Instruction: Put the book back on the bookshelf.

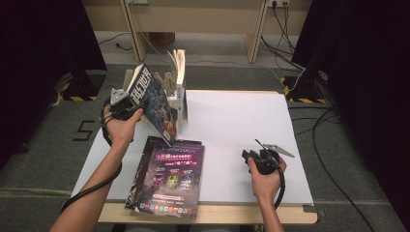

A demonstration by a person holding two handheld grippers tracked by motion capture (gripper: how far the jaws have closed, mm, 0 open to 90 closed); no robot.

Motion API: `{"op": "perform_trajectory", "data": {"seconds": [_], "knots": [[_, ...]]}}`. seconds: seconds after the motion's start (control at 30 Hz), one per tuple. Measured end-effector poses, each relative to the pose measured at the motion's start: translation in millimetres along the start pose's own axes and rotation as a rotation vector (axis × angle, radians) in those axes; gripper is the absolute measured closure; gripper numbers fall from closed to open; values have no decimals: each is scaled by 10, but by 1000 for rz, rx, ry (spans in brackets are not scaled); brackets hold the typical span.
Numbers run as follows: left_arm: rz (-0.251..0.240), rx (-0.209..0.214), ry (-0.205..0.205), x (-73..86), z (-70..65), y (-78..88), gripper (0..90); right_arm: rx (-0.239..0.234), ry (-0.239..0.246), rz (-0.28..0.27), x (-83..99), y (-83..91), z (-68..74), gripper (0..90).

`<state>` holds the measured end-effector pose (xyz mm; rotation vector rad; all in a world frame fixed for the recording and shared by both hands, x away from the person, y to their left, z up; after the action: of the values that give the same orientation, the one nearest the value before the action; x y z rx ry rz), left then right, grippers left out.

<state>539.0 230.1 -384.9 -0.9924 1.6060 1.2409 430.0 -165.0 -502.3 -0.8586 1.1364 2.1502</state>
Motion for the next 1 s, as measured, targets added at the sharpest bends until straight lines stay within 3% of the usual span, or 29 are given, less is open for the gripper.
{"op": "perform_trajectory", "data": {"seconds": [0.17,0.37,0.43,0.5,0.6,0.7,0.87,1.0], "knots": [[14,-7,64,-84,20,-66,662,1,6,-1,-4,6,-6,634],[40,-8,90,-98,1,-18,779,-2,-13,6,10,-3,-14,628],[63,11,127,-113,-12,11,799,-4,-8,8,12,-7,-17,627],[70,32,138,-137,-37,35,816,-4,-7,11,13,-7,-11,628],[64,34,105,-204,-57,74,820,-5,-3,6,7,1,-10,628],[39,3,65,-296,-14,99,822,-4,-5,2,3,7,-16,628],[-33,-36,36,-453,69,116,822,-1,-7,7,11,-2,-22,628],[-62,-85,9,-486,114,55,821,-4,-3,9,14,-6,-8,628]]}}
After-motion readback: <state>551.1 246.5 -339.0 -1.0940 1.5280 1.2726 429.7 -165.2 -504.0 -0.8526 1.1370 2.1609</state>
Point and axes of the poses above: each handheld gripper's, and its own axes: y roughly backward along the jaws, x roughly out of its underside, z roughly to its left, the point moved 7 cm from there along -y, roughly forward along the jaws, and after that the axes turned 8 degrees about -x, right-handed, at the moved point
